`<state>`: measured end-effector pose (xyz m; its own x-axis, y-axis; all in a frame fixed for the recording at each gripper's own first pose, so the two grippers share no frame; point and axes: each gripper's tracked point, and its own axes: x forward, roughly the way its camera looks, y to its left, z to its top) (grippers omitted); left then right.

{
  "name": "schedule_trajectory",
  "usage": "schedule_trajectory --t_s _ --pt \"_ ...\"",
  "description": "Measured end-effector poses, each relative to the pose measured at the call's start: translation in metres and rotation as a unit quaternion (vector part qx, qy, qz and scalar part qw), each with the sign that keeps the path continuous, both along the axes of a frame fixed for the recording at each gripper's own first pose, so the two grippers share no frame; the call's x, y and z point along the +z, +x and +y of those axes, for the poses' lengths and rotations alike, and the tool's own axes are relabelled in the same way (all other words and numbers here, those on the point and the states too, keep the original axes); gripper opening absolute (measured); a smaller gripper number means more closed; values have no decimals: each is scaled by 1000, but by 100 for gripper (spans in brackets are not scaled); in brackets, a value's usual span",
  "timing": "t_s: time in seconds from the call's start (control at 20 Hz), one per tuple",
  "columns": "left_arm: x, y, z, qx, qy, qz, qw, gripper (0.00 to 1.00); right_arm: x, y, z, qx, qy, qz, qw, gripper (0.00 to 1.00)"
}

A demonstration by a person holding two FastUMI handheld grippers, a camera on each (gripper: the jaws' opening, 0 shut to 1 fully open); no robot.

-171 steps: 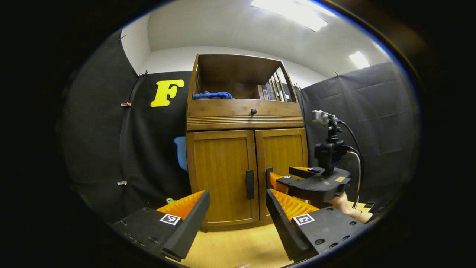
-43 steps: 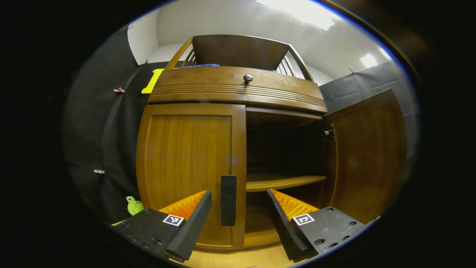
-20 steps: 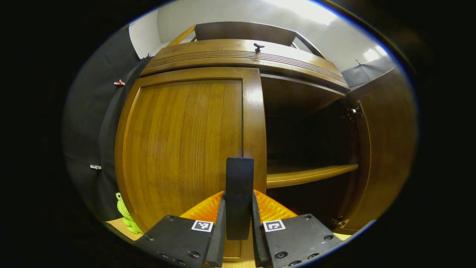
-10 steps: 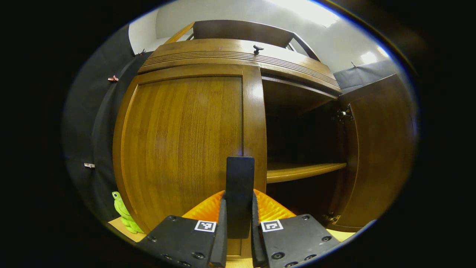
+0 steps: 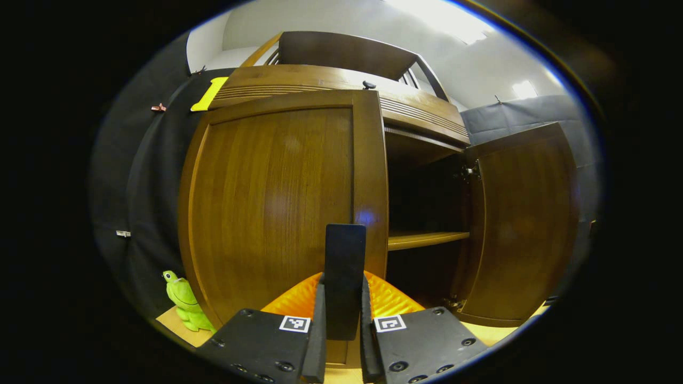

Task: Open the right door of the double-door shoe cabinet with the right hand, and open the left door with the left hand.

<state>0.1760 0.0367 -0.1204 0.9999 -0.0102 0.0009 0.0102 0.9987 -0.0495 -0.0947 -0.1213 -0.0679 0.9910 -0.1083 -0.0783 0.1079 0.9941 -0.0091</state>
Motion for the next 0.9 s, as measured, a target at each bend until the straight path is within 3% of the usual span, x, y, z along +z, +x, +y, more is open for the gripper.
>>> schedule_trajectory --t_s 0.45,0.9 --pt "6 -54 16 -18 2 9 1000 29 -1 14 36 40 12 1 999 98" --pt "11 -102 44 0 12 10 1000 29 0 25 73 79 19 -2 997 96"
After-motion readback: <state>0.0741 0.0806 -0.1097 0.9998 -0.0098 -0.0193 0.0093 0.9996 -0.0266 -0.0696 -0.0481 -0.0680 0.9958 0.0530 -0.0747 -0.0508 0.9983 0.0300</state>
